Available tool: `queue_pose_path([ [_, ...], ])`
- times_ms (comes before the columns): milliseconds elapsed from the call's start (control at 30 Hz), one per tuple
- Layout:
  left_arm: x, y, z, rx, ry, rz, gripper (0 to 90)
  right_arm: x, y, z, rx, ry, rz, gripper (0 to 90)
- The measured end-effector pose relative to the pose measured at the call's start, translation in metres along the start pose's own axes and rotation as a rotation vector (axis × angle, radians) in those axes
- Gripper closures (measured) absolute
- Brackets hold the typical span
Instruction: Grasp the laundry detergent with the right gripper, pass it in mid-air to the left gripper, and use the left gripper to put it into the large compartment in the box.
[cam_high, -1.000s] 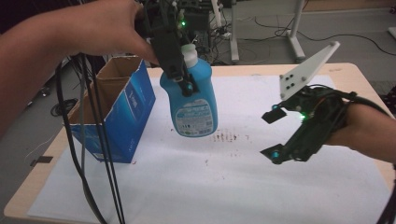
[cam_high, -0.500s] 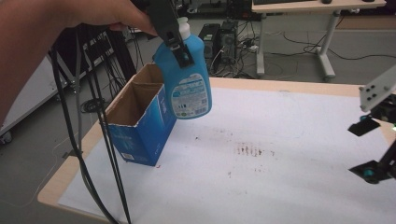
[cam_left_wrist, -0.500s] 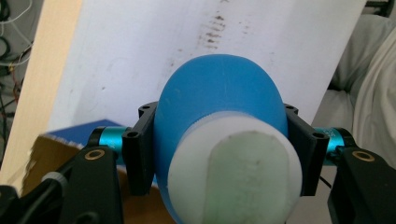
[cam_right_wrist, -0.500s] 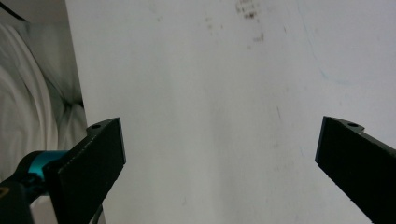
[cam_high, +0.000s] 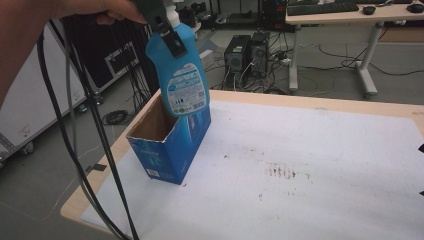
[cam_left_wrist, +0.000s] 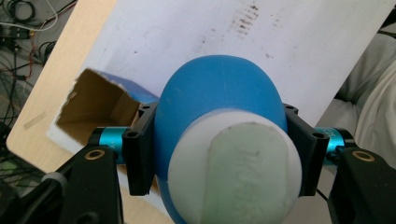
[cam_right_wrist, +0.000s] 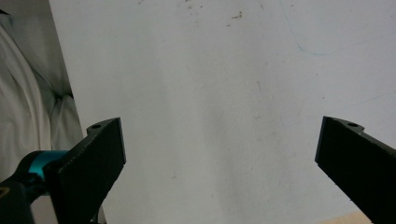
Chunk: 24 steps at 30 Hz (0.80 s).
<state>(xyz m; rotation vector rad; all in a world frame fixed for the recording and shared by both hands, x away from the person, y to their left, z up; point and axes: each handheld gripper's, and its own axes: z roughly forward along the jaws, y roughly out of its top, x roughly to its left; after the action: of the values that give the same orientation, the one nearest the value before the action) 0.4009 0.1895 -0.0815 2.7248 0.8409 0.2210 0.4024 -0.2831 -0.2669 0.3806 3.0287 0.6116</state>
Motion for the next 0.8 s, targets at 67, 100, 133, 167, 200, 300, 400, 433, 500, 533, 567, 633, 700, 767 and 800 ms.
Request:
queue_pose_path([
  [67, 0.004, -0.006, -0.003, -0.004, 0.005, -0.017, 38.0, -0.001, 0.000, 0.000, -0.003, -0.003, 0.001, 1.0],
  [100, 0.005, -0.009, -0.004, -0.003, 0.009, -0.022, 38.0, -0.001, 0.000, 0.000, -0.003, -0.001, 0.002, 1.0],
  [133, 0.006, -0.012, -0.005, -0.004, 0.013, -0.025, 38.0, -0.001, 0.000, 0.000, -0.004, 0.000, 0.001, 1.0],
  [167, 0.007, -0.014, -0.006, -0.003, 0.017, -0.031, 38.0, -0.001, 0.001, 0.000, -0.006, -0.007, -0.001, 1.0],
  [200, 0.009, -0.017, -0.006, -0.003, 0.022, -0.035, 38.0, -0.002, 0.001, 0.000, -0.007, -0.014, 0.003, 1.0],
  [300, 0.014, -0.025, -0.008, 0.000, 0.033, -0.052, 38.0, -0.003, 0.002, 0.000, -0.007, -0.027, 0.013, 1.0],
  [400, 0.018, -0.033, -0.005, -0.002, 0.044, -0.059, 38.0, -0.003, 0.002, 0.001, -0.008, -0.029, 0.012, 1.0],
  [433, 0.019, -0.036, -0.003, -0.001, 0.050, -0.058, 38.0, -0.003, 0.003, 0.001, -0.007, -0.026, 0.010, 1.0],
  [500, 0.020, -0.039, 0.001, 0.006, 0.056, -0.058, 38.0, -0.003, 0.003, 0.002, -0.006, -0.024, 0.011, 1.0],
  [533, 0.021, -0.041, 0.004, 0.013, 0.057, -0.059, 38.0, -0.003, 0.003, 0.002, -0.003, -0.023, 0.012, 1.0],
  [567, 0.022, -0.042, 0.006, 0.015, 0.057, -0.061, 38.0, -0.003, 0.003, 0.002, -0.001, -0.024, 0.011, 1.0],
  [633, 0.024, -0.046, 0.011, 0.017, 0.051, -0.071, 38.0, -0.003, 0.003, 0.003, 0.002, -0.023, 0.011, 1.0],
  [700, 0.025, -0.047, 0.012, 0.019, 0.049, -0.071, 38.0, -0.003, 0.003, 0.003, 0.001, -0.026, 0.011, 1.0],
  [767, 0.029, -0.053, 0.018, 0.022, 0.052, -0.082, 38.0, -0.002, 0.003, 0.003, 0.003, -0.028, 0.012, 1.0],
  [800, 0.030, -0.055, 0.020, 0.024, 0.051, -0.081, 38.0, -0.002, 0.004, 0.003, 0.001, -0.026, 0.006, 1.0],
])
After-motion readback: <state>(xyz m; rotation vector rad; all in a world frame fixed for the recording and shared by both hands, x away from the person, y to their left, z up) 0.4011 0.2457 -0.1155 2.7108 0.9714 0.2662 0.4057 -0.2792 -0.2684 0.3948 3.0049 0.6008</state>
